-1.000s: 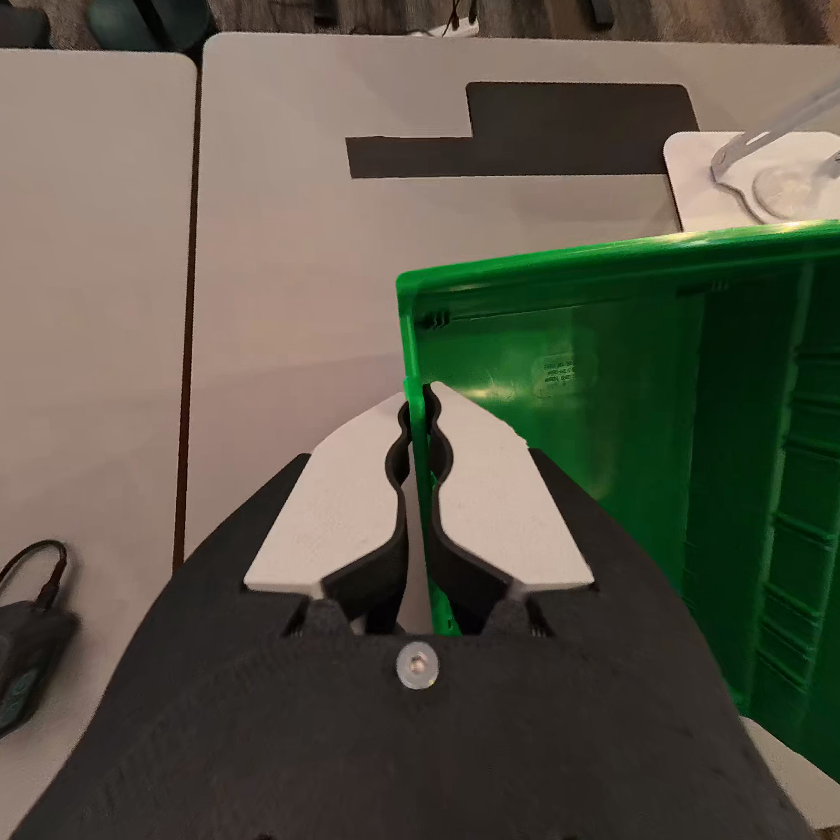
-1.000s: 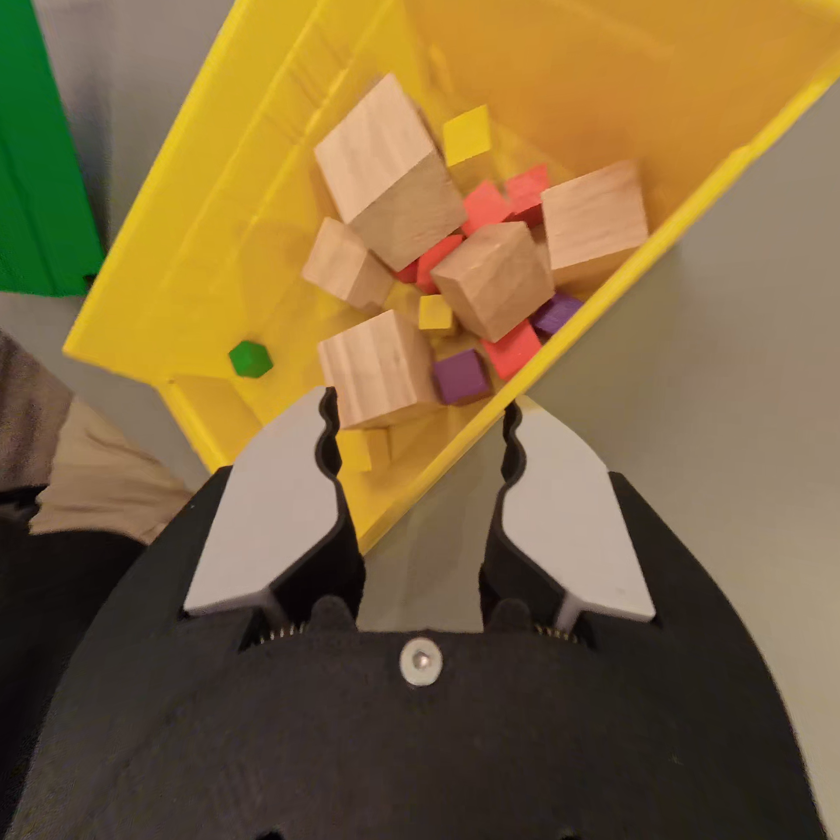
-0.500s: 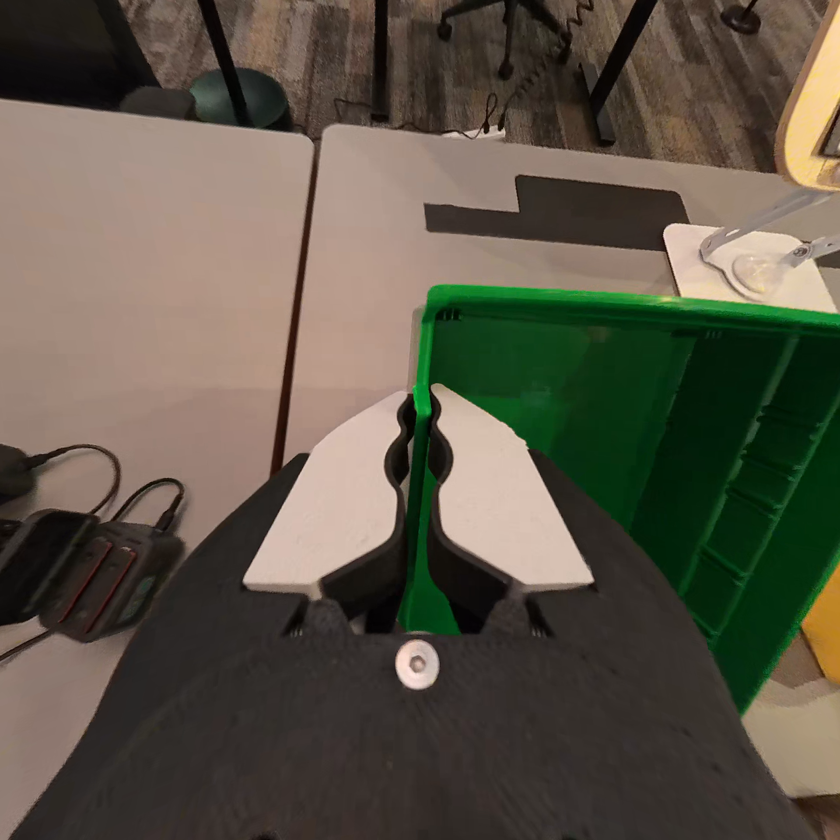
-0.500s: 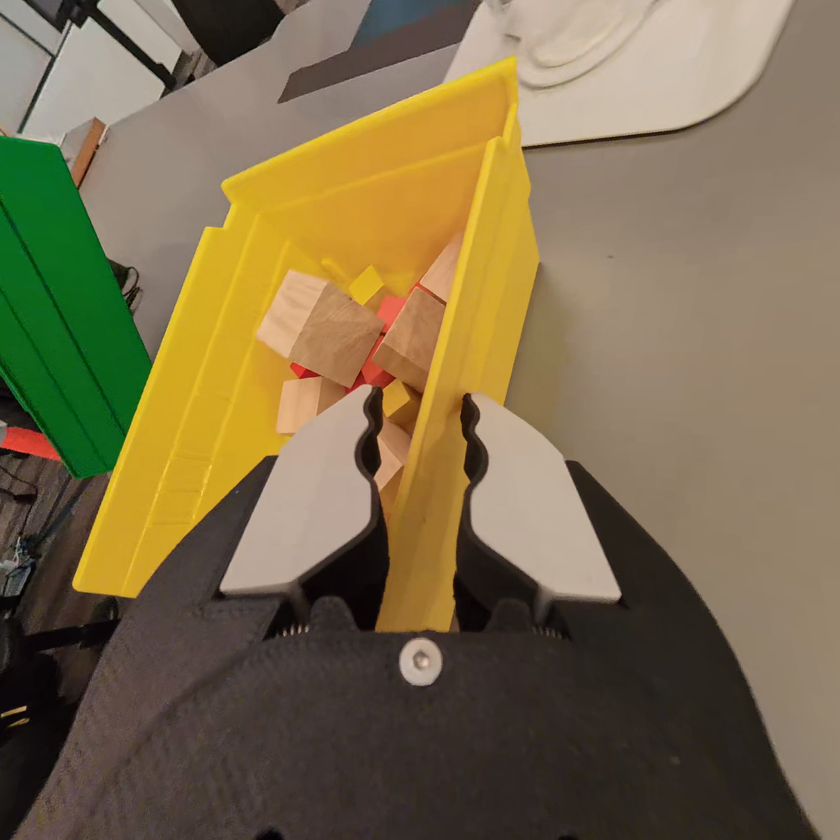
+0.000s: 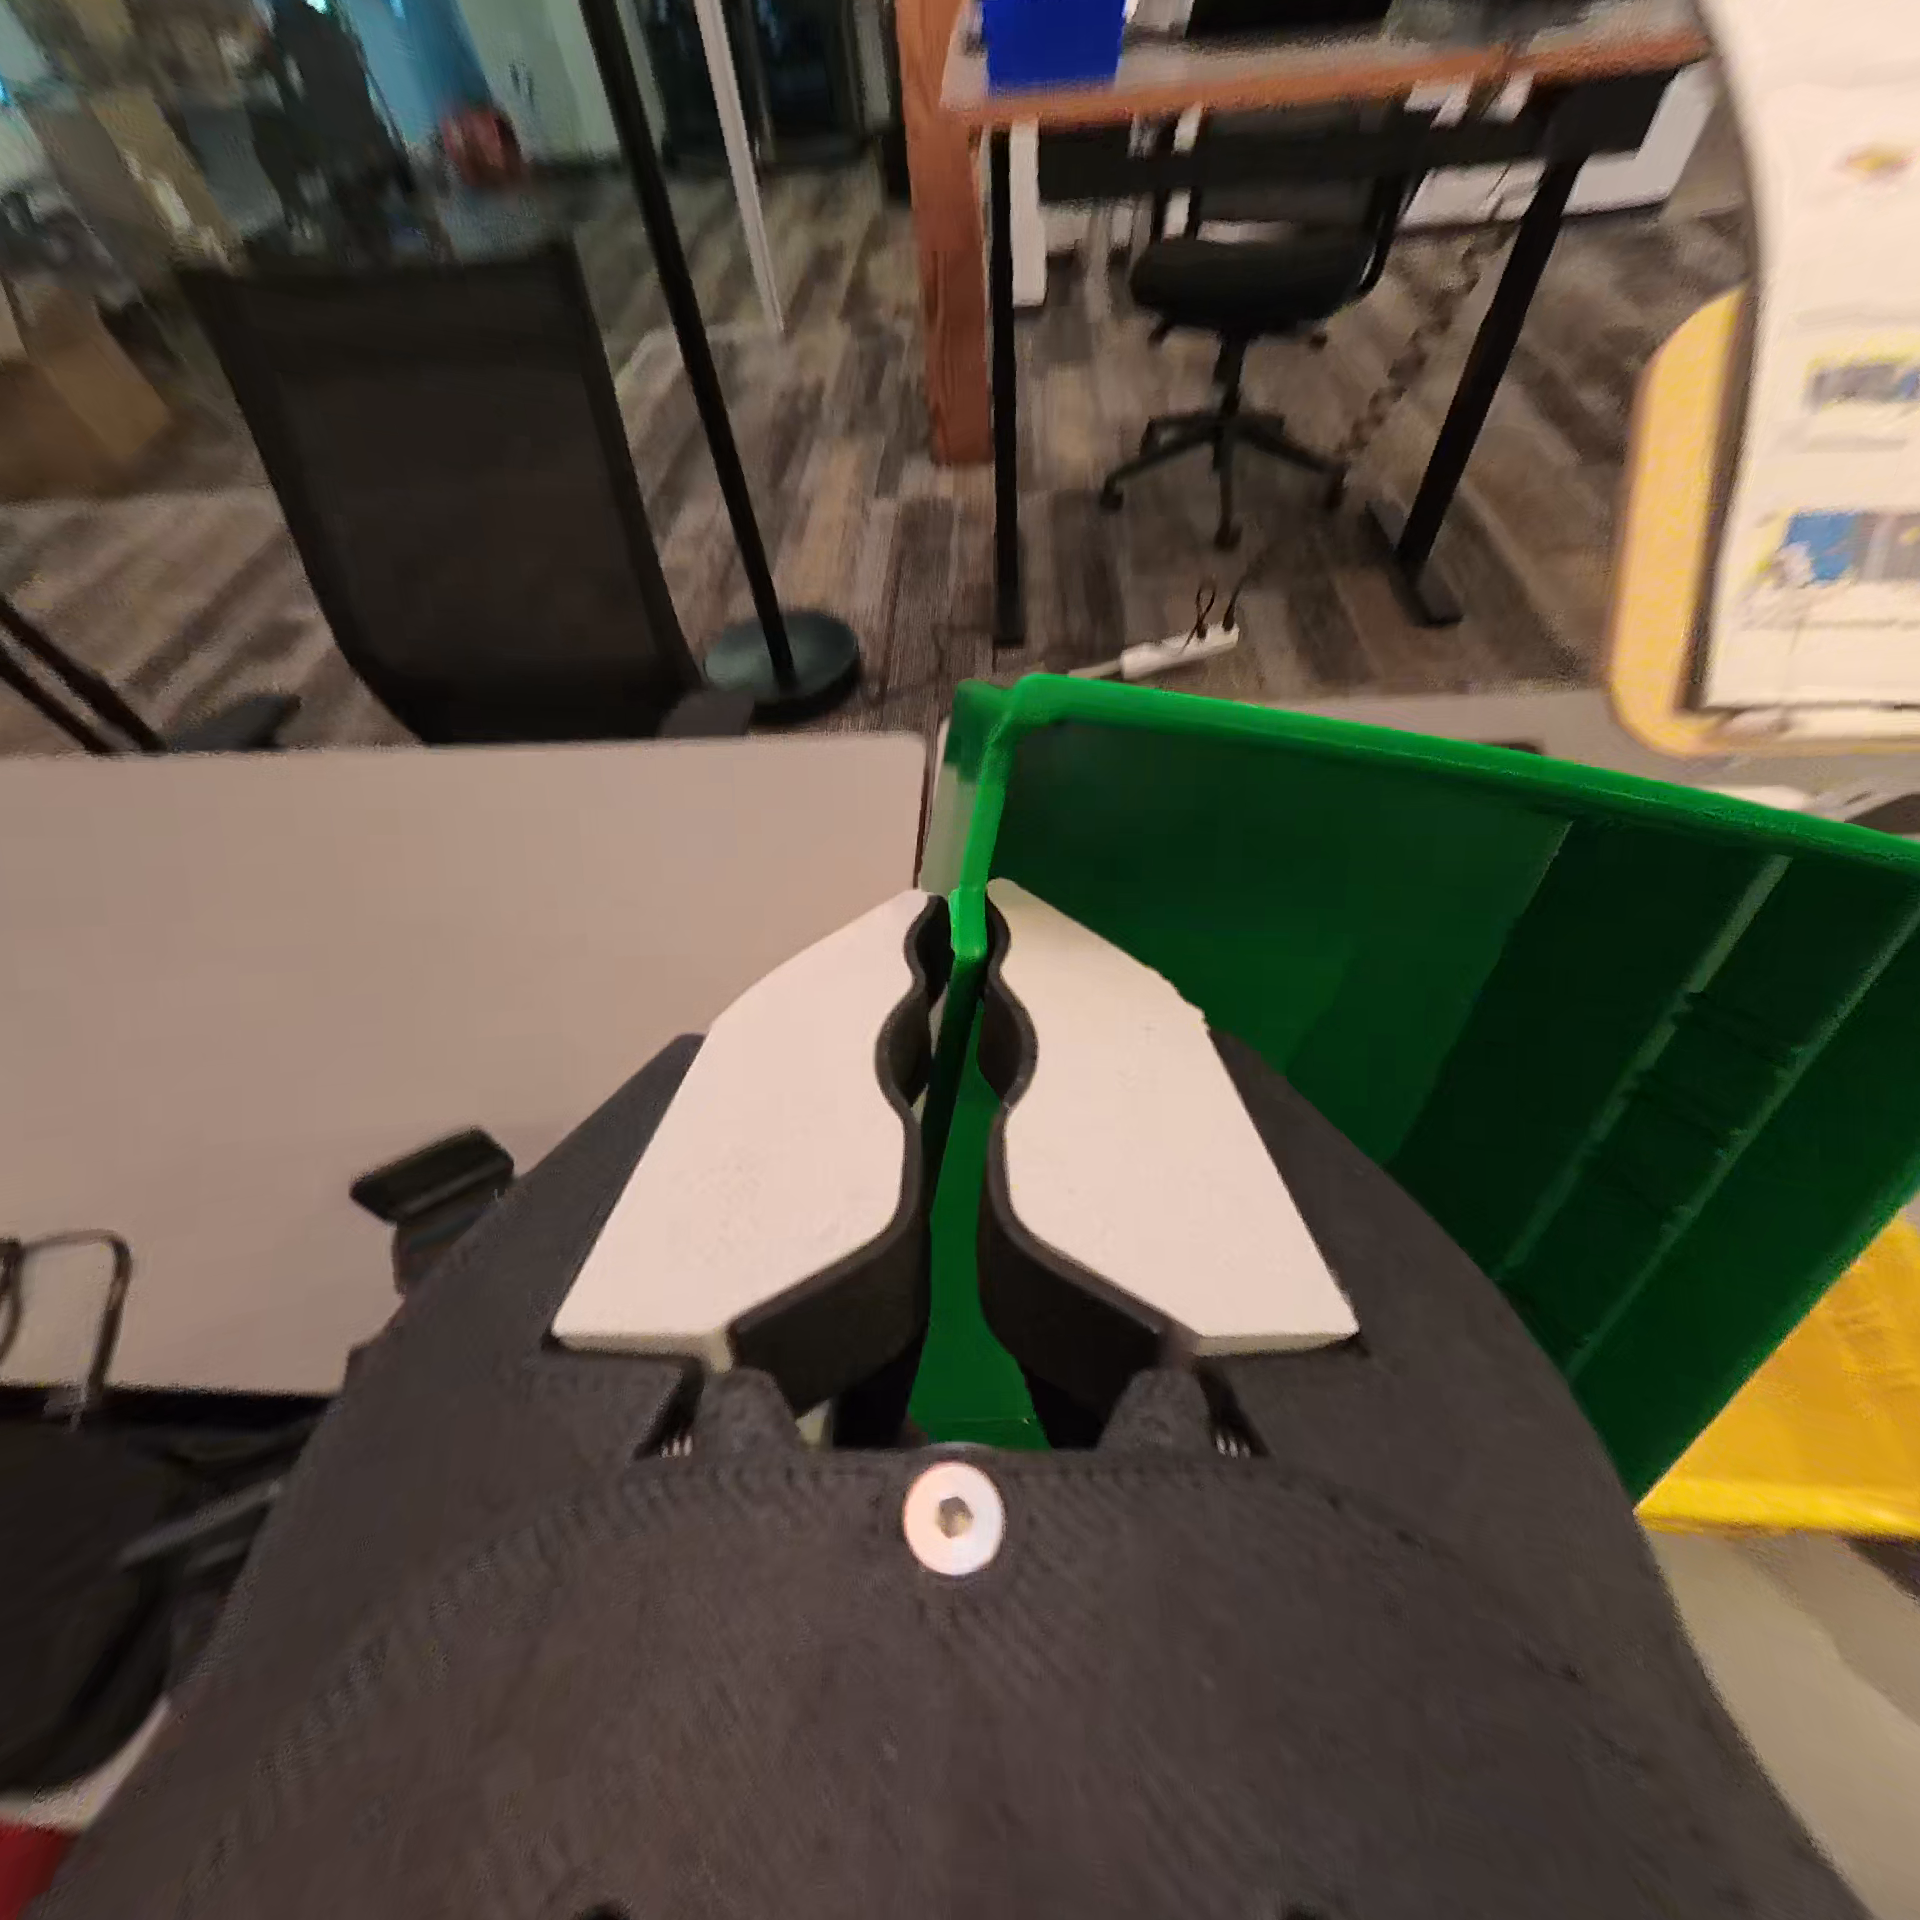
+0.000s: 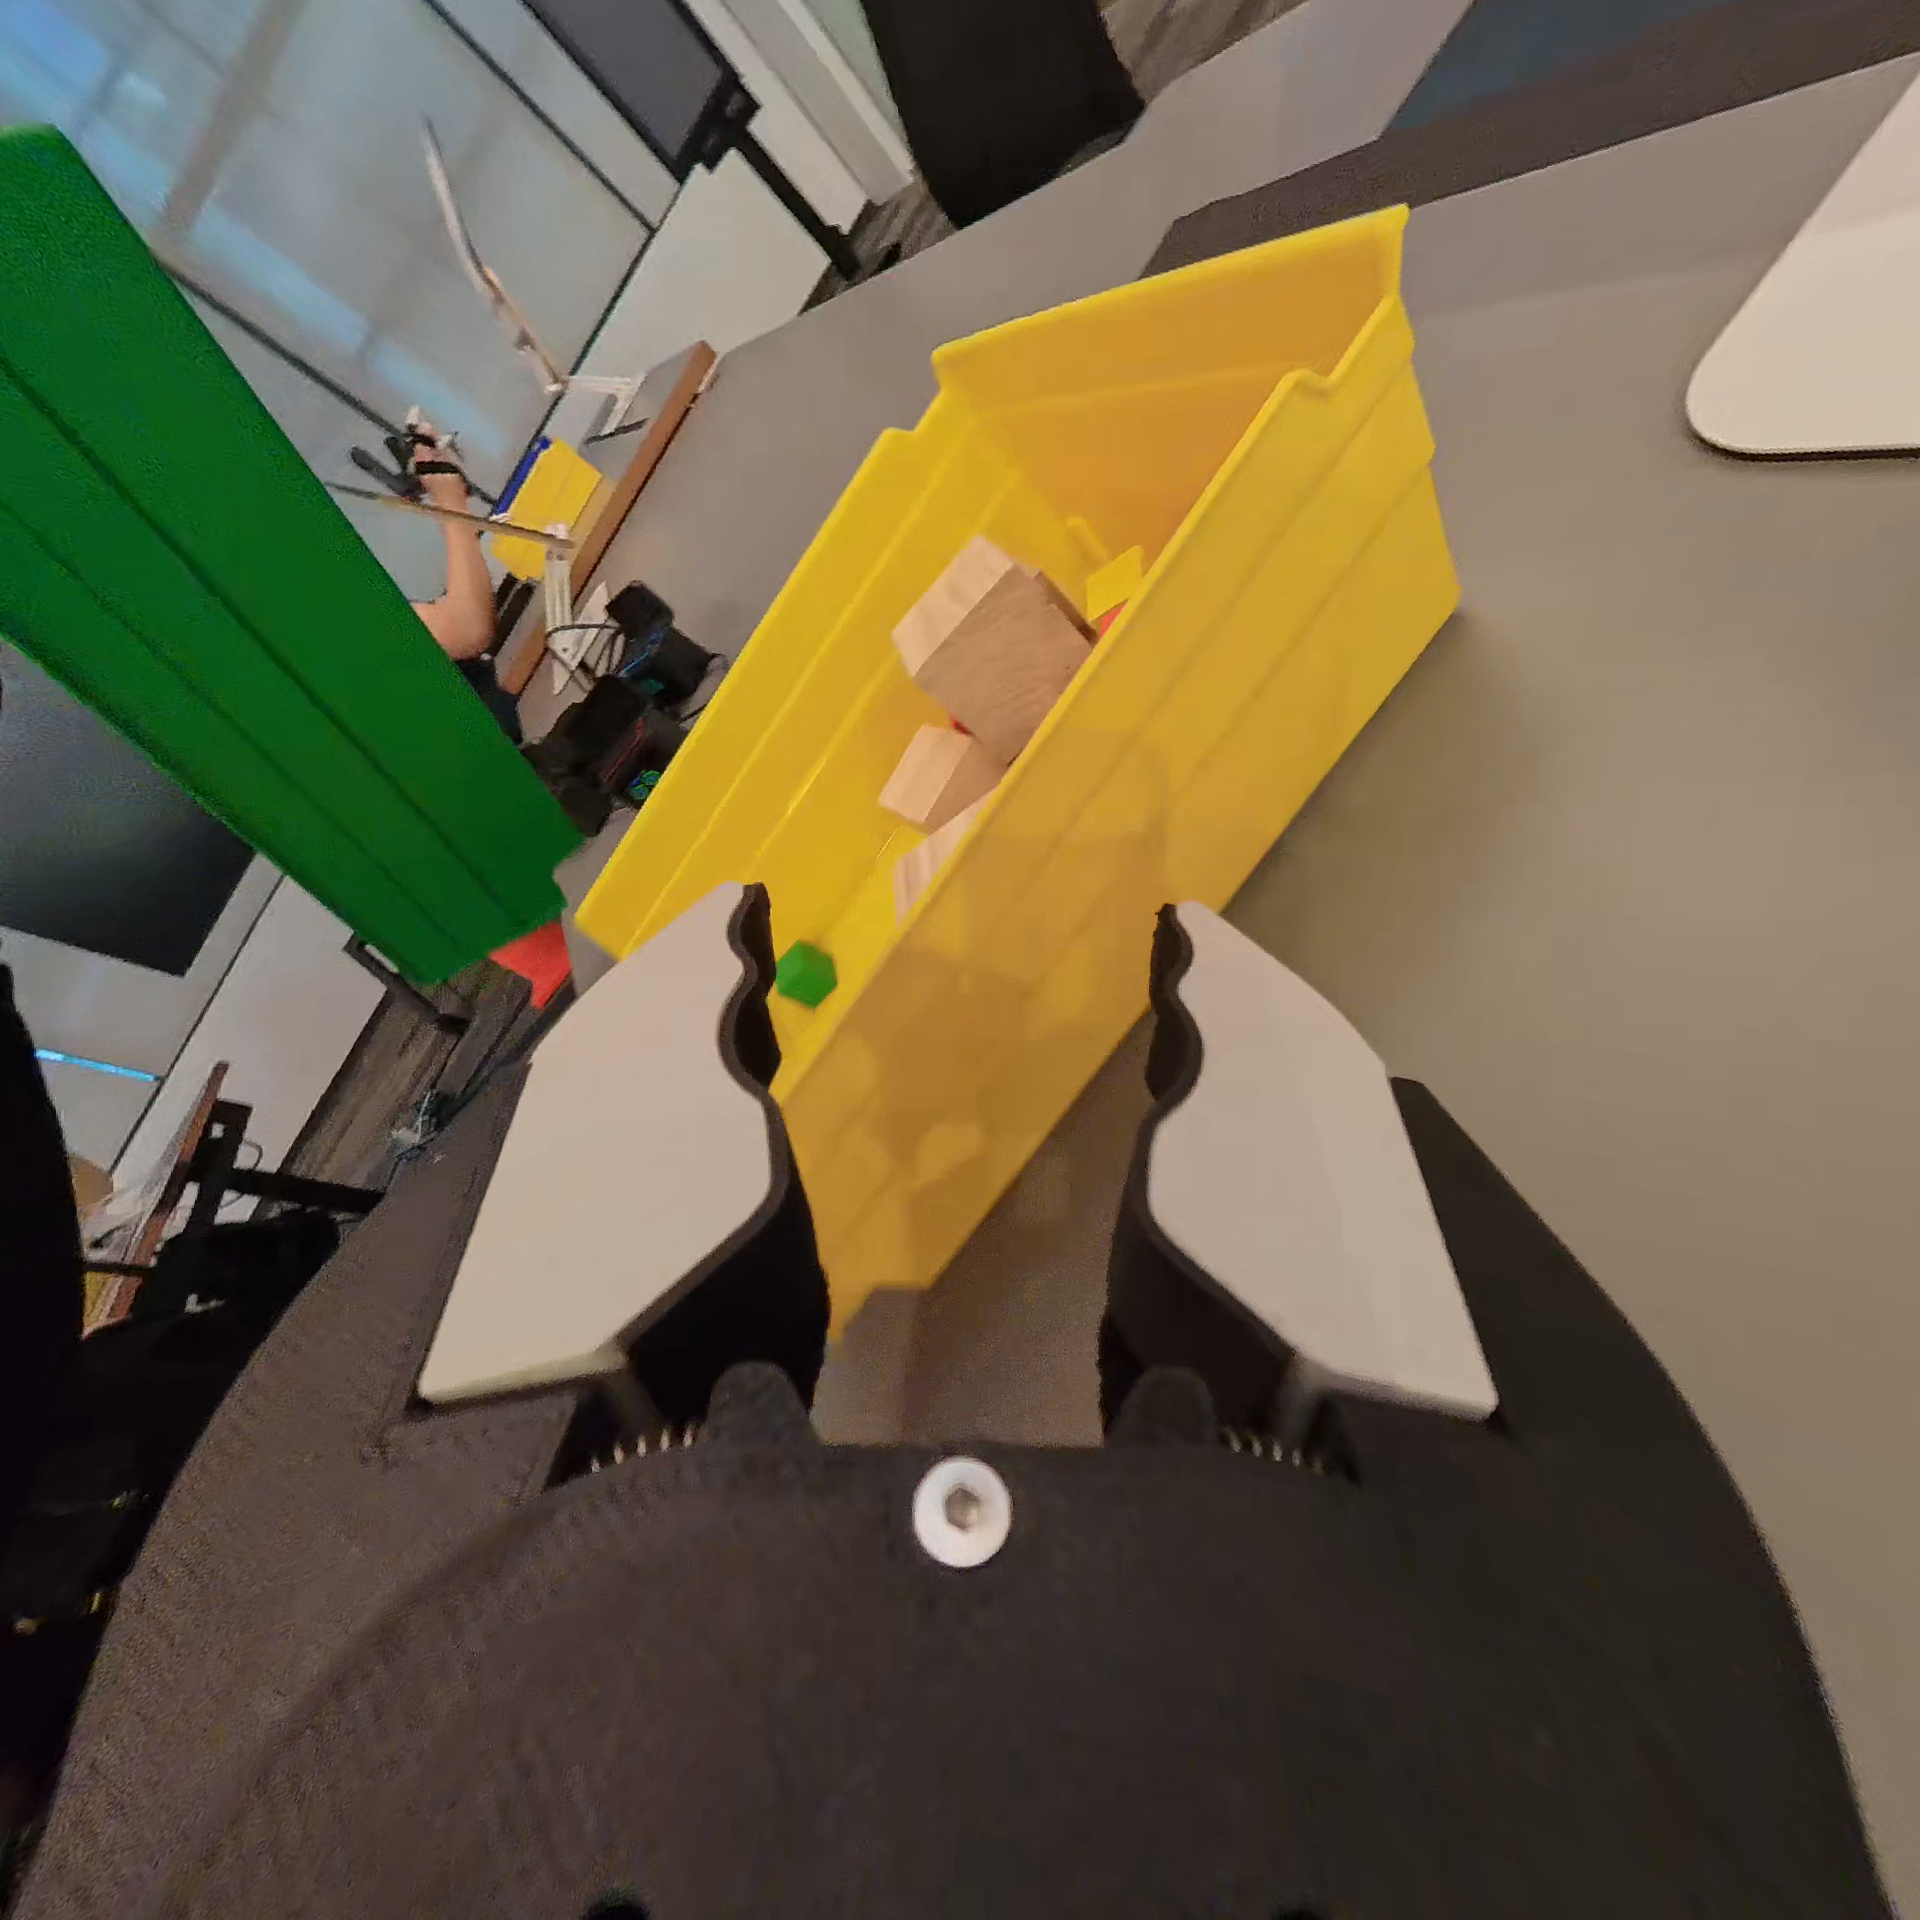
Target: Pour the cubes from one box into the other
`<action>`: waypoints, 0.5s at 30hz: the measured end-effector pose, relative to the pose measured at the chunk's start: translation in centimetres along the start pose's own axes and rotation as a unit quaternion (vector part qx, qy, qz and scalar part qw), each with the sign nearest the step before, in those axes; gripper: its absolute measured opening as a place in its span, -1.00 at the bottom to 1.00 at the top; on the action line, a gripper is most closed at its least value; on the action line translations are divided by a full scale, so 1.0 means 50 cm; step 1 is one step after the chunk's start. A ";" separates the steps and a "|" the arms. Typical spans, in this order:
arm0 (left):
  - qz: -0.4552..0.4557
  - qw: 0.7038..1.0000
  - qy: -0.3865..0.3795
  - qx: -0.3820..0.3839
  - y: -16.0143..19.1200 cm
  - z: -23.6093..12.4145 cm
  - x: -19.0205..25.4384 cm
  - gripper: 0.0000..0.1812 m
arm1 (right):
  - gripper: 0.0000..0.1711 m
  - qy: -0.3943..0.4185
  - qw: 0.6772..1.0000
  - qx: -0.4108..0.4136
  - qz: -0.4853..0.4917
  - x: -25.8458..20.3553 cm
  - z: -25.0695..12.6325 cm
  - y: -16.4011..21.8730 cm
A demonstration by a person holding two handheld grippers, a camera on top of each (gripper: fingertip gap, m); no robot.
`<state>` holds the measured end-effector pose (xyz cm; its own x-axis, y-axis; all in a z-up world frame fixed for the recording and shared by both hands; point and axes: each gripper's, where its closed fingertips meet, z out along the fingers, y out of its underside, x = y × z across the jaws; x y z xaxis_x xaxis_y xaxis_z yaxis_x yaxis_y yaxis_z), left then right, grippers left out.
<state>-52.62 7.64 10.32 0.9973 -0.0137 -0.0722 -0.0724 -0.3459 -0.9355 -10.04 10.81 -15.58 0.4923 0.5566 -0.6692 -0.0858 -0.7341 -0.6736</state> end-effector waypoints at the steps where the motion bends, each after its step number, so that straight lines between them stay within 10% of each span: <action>1: 0.005 1.000 0.008 0.019 -0.033 -0.021 0.016 -0.95 | -0.25 0.000 1.000 -0.003 -0.012 -0.004 -0.021 -0.003; 15: 0.112 0.941 0.311 0.077 -0.217 -0.010 0.675 -0.96 | -0.40 0.058 0.989 0.117 -0.065 0.044 -0.602 -0.133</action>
<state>-18.19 10.45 18.21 0.7675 -0.6330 -0.1018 -0.2348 -0.1298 -0.9633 17.67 5.20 -3.13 0.6066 0.5818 -0.5417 -0.2070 -0.5423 -0.8143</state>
